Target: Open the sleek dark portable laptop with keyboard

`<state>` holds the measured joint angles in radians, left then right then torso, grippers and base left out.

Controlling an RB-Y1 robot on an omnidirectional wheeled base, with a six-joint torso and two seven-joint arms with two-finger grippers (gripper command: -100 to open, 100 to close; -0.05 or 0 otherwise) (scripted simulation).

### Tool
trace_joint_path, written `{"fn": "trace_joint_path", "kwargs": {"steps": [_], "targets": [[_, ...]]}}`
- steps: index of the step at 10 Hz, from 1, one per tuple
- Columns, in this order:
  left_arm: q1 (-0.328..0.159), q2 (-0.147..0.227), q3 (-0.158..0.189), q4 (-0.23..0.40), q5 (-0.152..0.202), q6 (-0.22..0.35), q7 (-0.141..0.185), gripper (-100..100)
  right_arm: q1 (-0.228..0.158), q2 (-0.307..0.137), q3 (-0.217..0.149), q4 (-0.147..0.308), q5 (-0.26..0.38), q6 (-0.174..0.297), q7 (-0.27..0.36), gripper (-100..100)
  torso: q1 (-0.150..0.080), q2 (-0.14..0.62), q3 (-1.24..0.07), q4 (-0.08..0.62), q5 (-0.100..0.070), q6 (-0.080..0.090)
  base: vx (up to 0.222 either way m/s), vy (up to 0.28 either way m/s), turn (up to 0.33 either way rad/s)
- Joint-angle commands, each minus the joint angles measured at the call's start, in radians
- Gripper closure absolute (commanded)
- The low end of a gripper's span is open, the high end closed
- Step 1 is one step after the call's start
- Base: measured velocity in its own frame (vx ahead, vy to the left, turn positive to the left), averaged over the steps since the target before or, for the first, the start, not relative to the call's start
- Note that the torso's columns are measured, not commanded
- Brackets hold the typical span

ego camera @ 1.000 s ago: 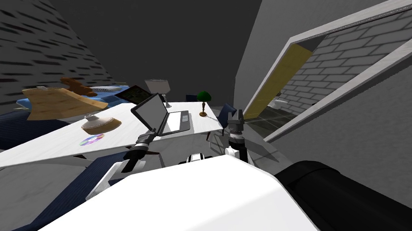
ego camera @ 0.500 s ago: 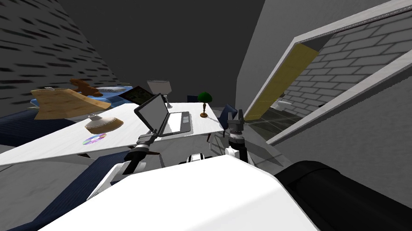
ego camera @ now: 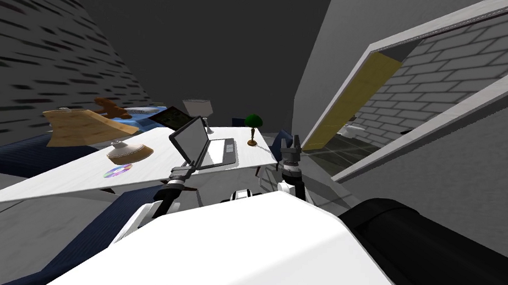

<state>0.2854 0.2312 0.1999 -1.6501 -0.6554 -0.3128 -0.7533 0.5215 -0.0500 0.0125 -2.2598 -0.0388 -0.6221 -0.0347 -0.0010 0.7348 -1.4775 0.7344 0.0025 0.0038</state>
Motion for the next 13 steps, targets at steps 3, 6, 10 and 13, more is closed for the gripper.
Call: {"fn": "trace_joint_path", "kwargs": {"steps": [3, 6, 10, 13], "targets": [[0.008, -0.055, 0.004, 0.016, -0.065, -0.042, -0.115, 100, 0.000, 0.000, 0.000, 0.000, 0.000, 0.000, 0.000, 0, 0.002, -0.001, 0.000, -0.001, 0.001, -0.002, 0.024, 0.008, 0.031], [0.013, -0.092, 0.007, 0.026, -0.108, -0.070, -0.195, 100, 0.000, 0.000, 0.000, 0.000, 0.000, 0.000, 0.000, 0, 0.004, -0.004, -0.002, -0.004, 0.003, -0.002, 0.024, 0.007, 0.029], [0.020, -0.148, 0.011, 0.042, -0.173, -0.112, -0.298, 100, 0.000, 0.000, 0.000, 0.000, 0.000, 0.000, 0.000, 0, 0.006, -0.006, -0.003, -0.006, 0.005, -0.002, 0.022, 0.006, 0.035], [0.026, -0.185, 0.013, 0.053, -0.216, -0.140, -0.374, 100, 0.000, 0.000, 0.000, 0.000, 0.000, 0.000, 0.000, 0, 0.007, -0.008, -0.004, -0.007, 0.005, -0.002, 0.022, 0.002, 0.030]]}}
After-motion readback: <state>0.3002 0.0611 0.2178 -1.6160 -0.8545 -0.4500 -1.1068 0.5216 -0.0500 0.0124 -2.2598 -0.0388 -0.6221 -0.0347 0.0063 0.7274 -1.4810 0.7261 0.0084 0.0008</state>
